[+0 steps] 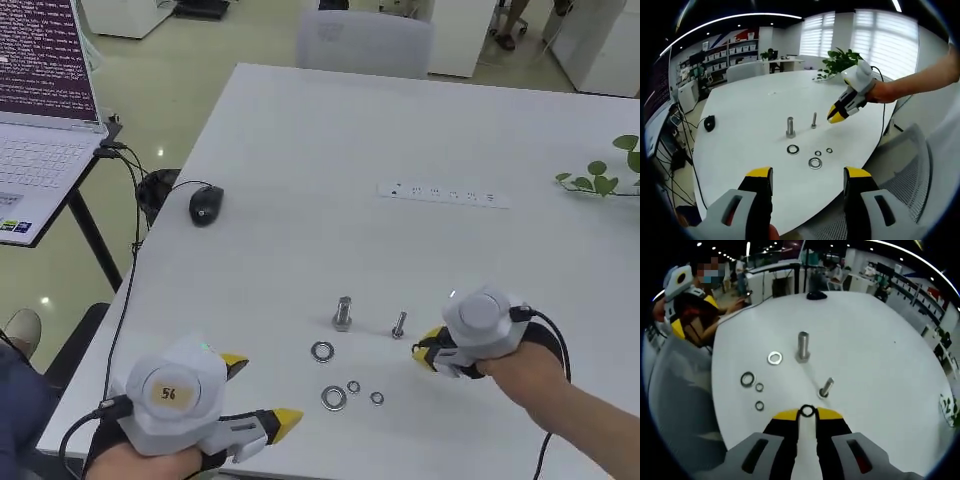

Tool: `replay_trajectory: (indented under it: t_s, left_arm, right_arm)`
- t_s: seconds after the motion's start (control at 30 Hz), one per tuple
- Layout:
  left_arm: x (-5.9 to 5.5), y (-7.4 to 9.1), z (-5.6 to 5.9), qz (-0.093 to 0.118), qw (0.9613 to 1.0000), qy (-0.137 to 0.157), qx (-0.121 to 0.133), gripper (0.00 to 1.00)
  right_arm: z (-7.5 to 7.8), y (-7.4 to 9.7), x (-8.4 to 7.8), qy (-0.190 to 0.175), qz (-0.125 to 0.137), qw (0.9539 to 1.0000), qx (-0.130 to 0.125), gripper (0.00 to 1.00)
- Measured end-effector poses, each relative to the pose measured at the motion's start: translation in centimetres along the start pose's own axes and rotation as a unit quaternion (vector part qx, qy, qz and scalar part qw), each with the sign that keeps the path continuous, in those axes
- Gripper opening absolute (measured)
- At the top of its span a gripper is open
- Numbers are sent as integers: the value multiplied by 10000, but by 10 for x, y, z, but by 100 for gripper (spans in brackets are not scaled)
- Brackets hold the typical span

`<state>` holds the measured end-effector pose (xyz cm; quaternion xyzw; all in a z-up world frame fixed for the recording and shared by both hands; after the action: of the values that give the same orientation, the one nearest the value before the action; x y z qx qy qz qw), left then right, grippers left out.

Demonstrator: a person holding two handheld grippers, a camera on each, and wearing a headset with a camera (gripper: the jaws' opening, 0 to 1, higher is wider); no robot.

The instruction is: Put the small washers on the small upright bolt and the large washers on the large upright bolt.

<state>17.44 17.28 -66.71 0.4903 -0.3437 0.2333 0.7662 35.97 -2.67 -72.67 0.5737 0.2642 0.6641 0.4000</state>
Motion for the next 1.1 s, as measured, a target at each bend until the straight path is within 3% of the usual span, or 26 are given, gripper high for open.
replay_trajectory:
  t_s: [0.2,0.47,0.73,1.1]
  left_arm:
    - [0,2,0,6,10000,10,6,56]
    - [0,4,-3,21,10000,38,52,56]
    - [-1,3,-4,35,9999,80,76,56]
    - [-1,5,-5,33,9999,95,96,56]
  right_arm:
    - [18,-1,13,202,-8,9998,-23,13]
    - [33,-5,26,721,-220,9971,134,13]
    - [36,-13,30,964,-392,9939,375,13]
    - [36,-18,30,1098,-530,9914,478,13]
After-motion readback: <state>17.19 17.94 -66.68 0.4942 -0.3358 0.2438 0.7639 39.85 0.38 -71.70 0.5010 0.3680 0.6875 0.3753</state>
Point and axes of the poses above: the centre of the closed fingertips' face, and the gripper's own axes: y roughly backward along the fingers, z roughly to its right, x roughly out of its top, the point moved 5 cm from there along y, roughly backward along the fingers, and after that the axes turned 13 degrees about y, right-handed, at the moved point
